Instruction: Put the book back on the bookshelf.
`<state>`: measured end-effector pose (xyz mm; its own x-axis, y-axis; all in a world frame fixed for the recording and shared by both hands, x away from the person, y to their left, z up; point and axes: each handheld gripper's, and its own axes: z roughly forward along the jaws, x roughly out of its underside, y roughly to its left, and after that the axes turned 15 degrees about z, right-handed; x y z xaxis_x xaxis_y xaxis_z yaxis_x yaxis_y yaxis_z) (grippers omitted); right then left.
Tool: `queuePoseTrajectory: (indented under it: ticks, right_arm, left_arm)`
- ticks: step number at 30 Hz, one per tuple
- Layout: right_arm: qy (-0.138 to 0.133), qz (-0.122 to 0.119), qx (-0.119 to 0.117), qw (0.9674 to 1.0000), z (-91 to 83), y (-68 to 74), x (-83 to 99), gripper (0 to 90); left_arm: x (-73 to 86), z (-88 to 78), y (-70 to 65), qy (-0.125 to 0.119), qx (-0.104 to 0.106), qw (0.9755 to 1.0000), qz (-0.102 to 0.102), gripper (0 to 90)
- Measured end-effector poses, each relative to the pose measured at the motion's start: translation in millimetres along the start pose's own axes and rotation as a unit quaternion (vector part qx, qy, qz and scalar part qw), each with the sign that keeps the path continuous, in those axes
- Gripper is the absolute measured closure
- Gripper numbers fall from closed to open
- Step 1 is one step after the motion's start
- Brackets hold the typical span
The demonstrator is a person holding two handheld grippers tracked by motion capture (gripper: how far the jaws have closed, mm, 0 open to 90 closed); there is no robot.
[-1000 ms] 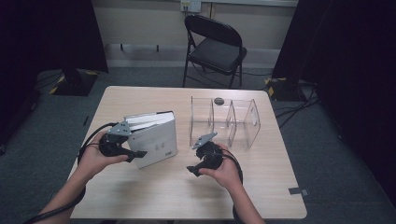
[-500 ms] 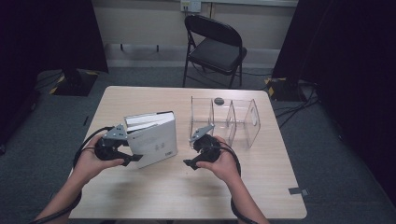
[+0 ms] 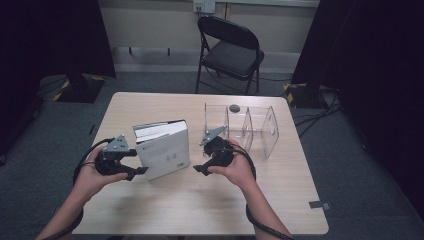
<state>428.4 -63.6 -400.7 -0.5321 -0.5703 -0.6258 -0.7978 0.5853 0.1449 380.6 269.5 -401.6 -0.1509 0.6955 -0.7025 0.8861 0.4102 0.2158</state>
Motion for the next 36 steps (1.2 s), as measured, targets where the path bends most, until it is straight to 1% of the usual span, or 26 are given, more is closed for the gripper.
queuePoseTrajectory:
  ticks: [1,4,8,10,12,14,15,16,17,18,19,20,21,22,25,27,28,29,30,31,32,33,34,35,36]
  right_arm:
    - [-0.001,-0.005,-0.001,1.0,-0.4,0.1,-3.9,18.3]
    - [-0.001,-0.005,-0.002,1.0,-1.0,0.7,-7.3,18.3]
    - [0.0,-0.015,-0.001,0.9999,-2.1,1.4,-16.0,18.3]
    - [0.001,-0.012,-0.002,0.9999,-2.8,1.8,-17.3,18.3]
    - [-0.002,-0.012,-0.004,0.9999,-4.0,2.3,-22.7,18.3]
    - [-0.001,-0.013,-0.003,0.9999,-4.6,2.5,-24.5,18.3]
    - [-0.002,-0.017,-0.005,0.9998,-4.9,2.0,-26.3,18.3]
    - [-0.002,-0.013,-0.007,0.9999,-5.2,2.0,-28.2,18.3]
    - [-0.002,-0.013,-0.006,0.9999,-5.7,1.3,-31.2,18.2]
    - [-0.002,-0.013,-0.006,0.9999,-5.7,1.3,-31.2,18.2]
    - [-0.004,-0.016,-0.008,0.9998,-5.8,0.7,-32.4,18.2]
    - [-0.002,-0.015,-0.005,0.9999,-6.7,0.9,-35.7,18.2]
    - [-0.002,-0.015,-0.005,0.9999,-6.7,0.9,-35.7,18.2]
    - [-0.003,-0.022,-0.008,0.9997,-7.1,1.5,-39.5,18.2]
    - [0.0,-0.025,-0.006,0.9997,-7.4,2.6,-42.7,18.2]
    - [0.001,-0.028,-0.005,0.9996,-7.7,3.3,-48.2,18.2]
    - [0.0,-0.027,-0.005,0.9996,-8.2,3.8,-49.6,18.2]
    - [-0.004,-0.031,-0.006,0.9995,-8.1,2.8,-50.9,18.2]
    - [-0.004,-0.031,-0.006,0.9995,-8.1,2.8,-50.9,18.2]
    - [-0.003,-0.025,-0.008,0.9996,-8.7,3.3,-52.1,18.2]
    - [-0.006,-0.031,-0.012,0.9994,-8.6,2.9,-54.0,18.2]
    - [0.0,-0.03,-0.004,0.9995,-9.3,3.8,-57.2,18.2]
    - [0.0,-0.03,-0.004,0.9995,-9.3,3.8,-57.2,18.2]
    - [-0.003,-0.035,-0.006,0.9994,-9.1,3.5,-58.2,18.2]
    - [-0.005,-0.031,-0.006,0.9995,-9.7,3.9,-59.8,18.2]
  left_arm:
    - [1.7,0.1,-0.5,0.002,-0.002,1.0,0.0,26.6]
    - [4.0,1.1,-1.2,0.002,-0.002,1.0,-0.002,26.1]
    - [8.7,3.4,-3.0,0.003,-0.001,1.0,-0.008,25.9]
    - [9.4,3.7,-3.1,0.006,-0.001,1.0,-0.007,26.0]
    - [11.4,4.6,-3.7,0.008,0.0,0.9999,-0.007,25.9]
    - [12.2,4.8,-3.7,0.005,0.0,1.0,-0.007,25.8]
    - [13.1,5.2,-4.5,0.004,0.001,0.9999,-0.011,25.8]
    - [14.1,5.1,-4.7,0.007,0.0,0.9999,-0.009,25.8]
    - [15.9,5.7,-6.1,0.003,0.001,0.9999,-0.014,25.6]
    - [15.9,5.7,-6.1,0.003,0.001,0.9999,-0.014,25.7]
    - [17.5,5.9,-6.4,0.007,0.001,0.9999,-0.014,25.7]
    - [20.1,6.4,-6.4,0.012,0.004,0.9999,-0.01,25.5]
    - [20.1,6.4,-6.4,0.012,0.004,0.9999,-0.01,25.4]
    - [22.9,7.5,-7.9,0.017,-0.001,0.9998,-0.012,25.4]
    - [26.4,9.8,-9.2,0.019,0.004,0.9997,-0.011,25.4]
    - [29.2,12.6,-11.4,0.018,0.007,0.9997,-0.016,25.0]
    - [31.2,14.6,-13.1,0.02,0.009,0.9996,-0.015,25.0]
    - [32.2,16.0,-14.0,0.02,0.01,0.9996,-0.015,24.8]
    - [32.2,16.0,-14.0,0.02,0.01,0.9996,-0.015,24.7]
    - [33.0,17.5,-15.9,0.016,0.011,0.9996,-0.022,24.7]
    - [33.7,17.6,-15.7,0.021,0.012,0.9996,-0.016,24.7]
    - [34.9,19.2,-17.2,0.021,0.014,0.9996,-0.016,24.7]
    - [34.9,19.2,-17.2,0.021,0.014,0.9996,-0.016,24.7]
    - [35.6,19.7,-17.6,0.023,0.014,0.9995,-0.016,24.7]
    - [36.3,20.5,-18.2,0.022,0.013,0.9995,-0.017,24.7]
